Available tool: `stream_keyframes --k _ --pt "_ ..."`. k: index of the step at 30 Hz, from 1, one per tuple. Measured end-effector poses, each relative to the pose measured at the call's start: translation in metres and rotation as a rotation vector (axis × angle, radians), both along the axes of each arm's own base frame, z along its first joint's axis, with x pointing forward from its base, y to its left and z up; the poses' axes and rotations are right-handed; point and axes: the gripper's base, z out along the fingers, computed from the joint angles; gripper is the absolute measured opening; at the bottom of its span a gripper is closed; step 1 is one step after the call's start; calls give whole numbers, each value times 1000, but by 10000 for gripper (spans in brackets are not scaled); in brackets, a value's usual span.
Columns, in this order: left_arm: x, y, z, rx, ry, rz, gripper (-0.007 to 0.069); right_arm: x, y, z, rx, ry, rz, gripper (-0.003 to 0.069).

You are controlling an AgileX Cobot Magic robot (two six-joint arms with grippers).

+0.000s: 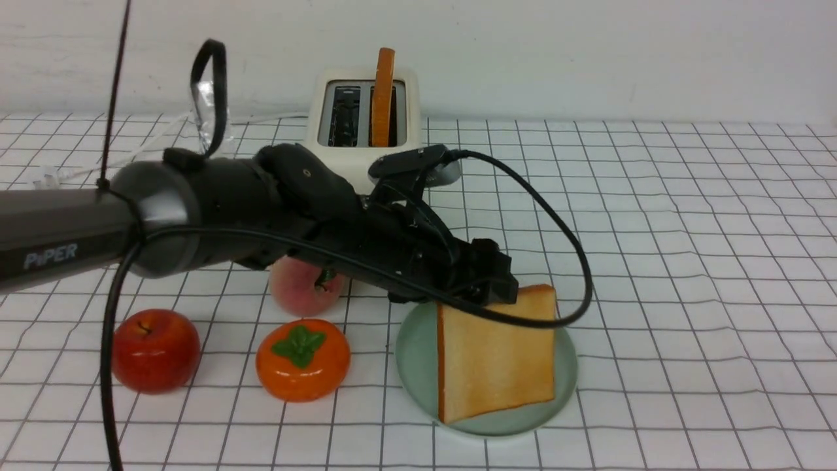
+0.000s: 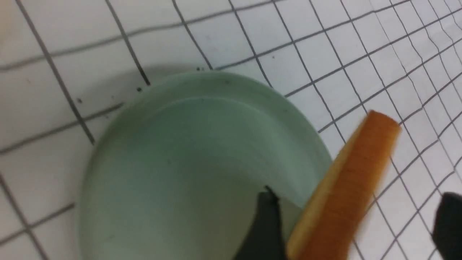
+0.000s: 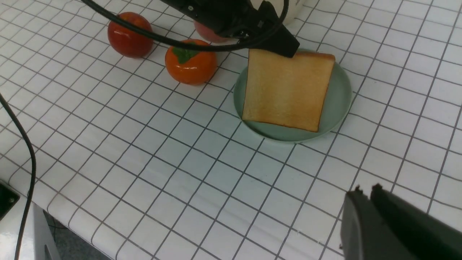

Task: Take toasted bread from bread machine on white checkered table place on plate.
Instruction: 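Place the slice of bread on the plate with the left gripper, then grasp the toast slice in the toaster and pull it up out of the slot with the right gripper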

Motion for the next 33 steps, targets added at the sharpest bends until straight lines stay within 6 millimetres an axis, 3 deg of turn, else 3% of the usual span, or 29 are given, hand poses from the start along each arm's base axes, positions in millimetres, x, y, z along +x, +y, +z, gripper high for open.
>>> stream_keyframes --k 6,9,11,12,13,14,18,21,25,29,31,33 --pt "-5 8 27 27 -122 -11 660 0 0 0 0 0 0 42" --pt "-16 18 64 24 -259 -3 593 0 0 0 0 0 0 42" --pt "-21 22 78 16 -304 1 551 0 0 0 0 0 0 42" --pt "-32 29 100 1 -369 1 459 0 0 0 -1 0 0 42" --pt "-35 31 106 -1 -385 -1 431 0 0 0 -1 0 0 42" --pt "-49 39 126 -8 -440 -15 302 1 0 0 -1 3 0 42" --pt "-87 58 163 15 -518 -86 1 12 1 -2 2 47 -9 42" --pt "-105 69 175 16 -519 -82 -13 21 2 -4 6 85 -15 42" --pt "-144 104 187 33 -537 38 -13 50 6 -10 23 191 -24 42" --pt "-170 129 186 43 -560 148 -13 73 10 -15 54 241 -29 42" --pt "-194 151 180 19 -567 241 -13 96 15 -20 95 285 -35 42" --pt "-202 158 175 12 -567 270 -13 107 18 -24 115 313 -31 42"
